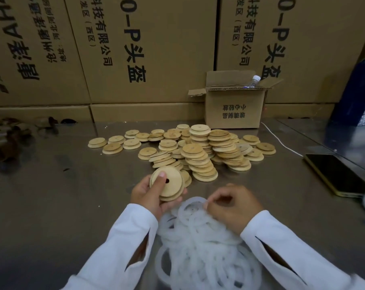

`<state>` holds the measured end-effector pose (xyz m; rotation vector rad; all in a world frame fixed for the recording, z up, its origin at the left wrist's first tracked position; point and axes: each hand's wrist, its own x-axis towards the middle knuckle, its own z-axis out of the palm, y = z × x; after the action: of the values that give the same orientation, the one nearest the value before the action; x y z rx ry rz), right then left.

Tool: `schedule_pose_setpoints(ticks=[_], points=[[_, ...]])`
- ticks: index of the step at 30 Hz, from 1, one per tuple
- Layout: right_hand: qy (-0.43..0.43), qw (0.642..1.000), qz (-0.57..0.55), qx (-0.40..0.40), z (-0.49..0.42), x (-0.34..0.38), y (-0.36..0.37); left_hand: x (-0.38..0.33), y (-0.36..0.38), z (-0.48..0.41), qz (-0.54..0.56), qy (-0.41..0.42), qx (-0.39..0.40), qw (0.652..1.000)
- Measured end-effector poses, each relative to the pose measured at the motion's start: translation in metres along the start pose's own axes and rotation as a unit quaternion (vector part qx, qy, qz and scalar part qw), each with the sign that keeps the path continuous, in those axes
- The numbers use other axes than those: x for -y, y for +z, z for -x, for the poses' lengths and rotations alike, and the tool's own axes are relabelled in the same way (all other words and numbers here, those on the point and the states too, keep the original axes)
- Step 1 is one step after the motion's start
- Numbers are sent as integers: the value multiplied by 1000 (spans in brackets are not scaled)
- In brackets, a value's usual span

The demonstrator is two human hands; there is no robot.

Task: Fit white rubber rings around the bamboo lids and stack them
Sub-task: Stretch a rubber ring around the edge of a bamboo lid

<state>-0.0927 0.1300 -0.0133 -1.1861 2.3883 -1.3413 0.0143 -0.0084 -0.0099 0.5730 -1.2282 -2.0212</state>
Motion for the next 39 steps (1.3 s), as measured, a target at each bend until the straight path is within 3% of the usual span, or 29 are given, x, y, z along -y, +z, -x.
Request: schedule_pose_setpoints(ticks=[6,13,17,22,39], points=[[-88,981,-174,-9,-2,14,-9,-2,0,-2,30,-10,-18,999],[-65,950,-297,-64,-1,26,-11,0,14,5,62,-129,82,986],[-6,946,-321,-53,2,31,-11,1,19,13,30,-153,152,976],[46,939,-334,-65,4,34,-9,4,18,19,-18,-119,202,972],[54,943,-309,-109,-1,27,-6,4,17,19,-21,-73,236,969]])
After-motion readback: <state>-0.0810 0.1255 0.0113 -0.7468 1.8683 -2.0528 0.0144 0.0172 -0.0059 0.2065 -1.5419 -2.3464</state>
